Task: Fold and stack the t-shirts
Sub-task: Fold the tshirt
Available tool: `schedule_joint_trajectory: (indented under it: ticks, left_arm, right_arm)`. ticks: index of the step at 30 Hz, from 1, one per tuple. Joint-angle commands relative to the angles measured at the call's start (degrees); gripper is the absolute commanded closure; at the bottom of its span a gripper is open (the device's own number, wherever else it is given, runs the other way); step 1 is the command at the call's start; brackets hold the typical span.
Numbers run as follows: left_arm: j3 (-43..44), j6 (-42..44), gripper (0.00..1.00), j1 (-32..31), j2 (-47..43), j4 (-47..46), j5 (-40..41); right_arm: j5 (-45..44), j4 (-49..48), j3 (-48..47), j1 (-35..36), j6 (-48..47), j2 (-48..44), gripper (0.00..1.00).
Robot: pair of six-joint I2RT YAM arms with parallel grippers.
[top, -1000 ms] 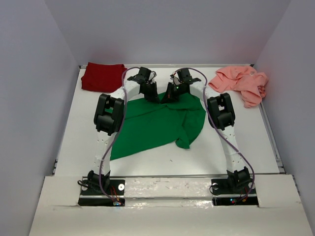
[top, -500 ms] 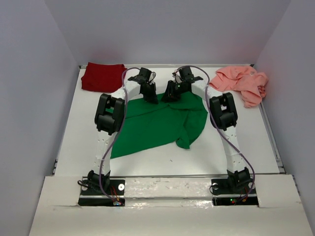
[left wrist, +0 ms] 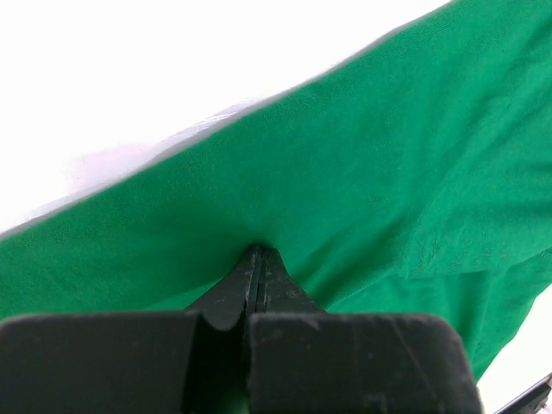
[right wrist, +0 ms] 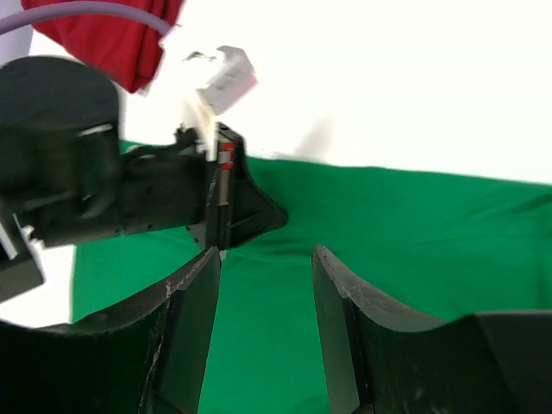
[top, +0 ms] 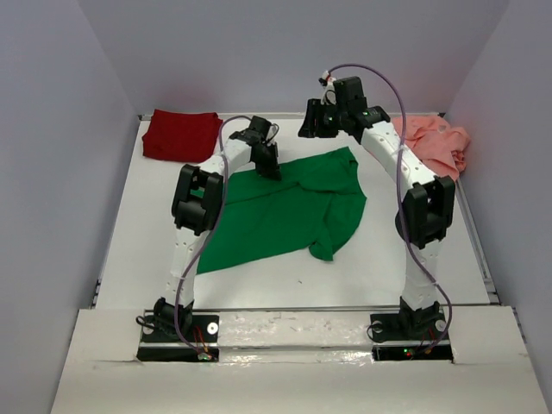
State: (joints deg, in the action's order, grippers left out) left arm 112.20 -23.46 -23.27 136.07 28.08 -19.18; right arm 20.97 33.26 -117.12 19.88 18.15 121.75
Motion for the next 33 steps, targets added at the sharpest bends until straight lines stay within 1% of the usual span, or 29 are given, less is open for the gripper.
schedule_joint_trajectory:
  ticks: [1,2,3,4,7,8,11,12,13,14,16,19,21,25,26,28,29,31,33]
  left_arm:
    - [2.3,0.5,1.0,-0.6,2.3,4.2,2.1]
    - [2.8,0.6,1.0,-0.6,2.4,4.4,2.4]
    - [3.1,0.9,1.0,-0.6,2.6,4.9,2.4]
    - [3.5,0.9,1.0,-0.6,2.6,5.1,2.6]
    - [3.7,1.1,1.0,-0.5,2.7,5.7,3.2]
    - [3.8,1.2,1.0,-0.4,2.7,5.7,3.4]
    - [3.7,1.4,1.0,0.0,3.0,5.4,3.4]
    - [3.8,1.4,1.0,0.1,3.1,5.3,3.2]
    - [3.8,1.2,1.0,0.3,3.2,5.2,2.9]
    - [3.6,1.1,1.0,0.7,3.4,4.8,2.6]
    - [4.0,0.9,1.0,0.9,3.7,4.7,2.1]
    - [5.1,0.8,1.0,1.1,4.6,5.1,2.0]
    - [6.3,0.8,1.0,1.4,5.4,5.6,2.0]
    - [7.8,0.5,1.0,1.8,7.0,6.5,1.5]
    - [8.4,0.6,1.0,2.0,7.5,6.7,1.3]
    - [8.8,0.6,1.0,2.2,7.8,6.9,1.2]
    - [9.0,0.6,1.0,2.4,7.8,7.1,1.1]
    - [9.1,0.9,1.0,2.6,8.3,7.3,1.0]
    - [9.7,0.8,1.0,3.0,8.9,7.7,0.5]
  right_arm:
    - [-11.8,4.9,4.0,8.1,-12.1,-6.1,0.47]
    - [-17.3,4.4,8.1,9.9,-14.3,-7.2,0.47]
    - [-20.8,4.4,9.5,14.2,-15.5,-8.2,0.47]
    - [-30.6,5.1,11.5,16.4,-17.4,-8.2,0.47]
    - [-44.0,5.7,13.9,23.0,-21.5,-6.2,0.49]
    - [-48.8,5.4,15.9,23.8,-21.2,-6.1,0.5]
    - [-54.7,6.0,18.0,24.4,-18.3,-5.7,0.52]
    - [-56.7,7.5,18.2,24.4,-15.6,-5.6,0.53]
    - [-59.0,7.5,18.3,24.9,-15.6,-5.2,0.55]
    - [-63.1,8.0,18.9,24.9,-14.3,-5.0,0.57]
    - [-67.2,7.3,21.0,24.9,-12.7,-5.4,0.62]
    - [-70.7,5.4,23.9,25.6,-10.3,-7.9,0.68]
    - [-73.1,4.8,25.6,25.6,-8.4,-9.4,0.71]
    - [-75.7,1.1,30.7,26.8,-7.6,-10.9,0.71]
    - [-76.1,-2.5,34.3,26.8,-8.1,-12.1,0.71]
    - [-75.3,-8.9,37.7,26.8,-9.3,-13.3,0.72]
    - [-72.9,-10.8,40.4,26.8,-11.0,-13.7,0.72]
    - [-72.0,-14.2,42.5,27.3,-11.9,-14.4,0.72]
    - [-71.1,-20.0,45.2,27.3,-12.9,-15.1,0.72]
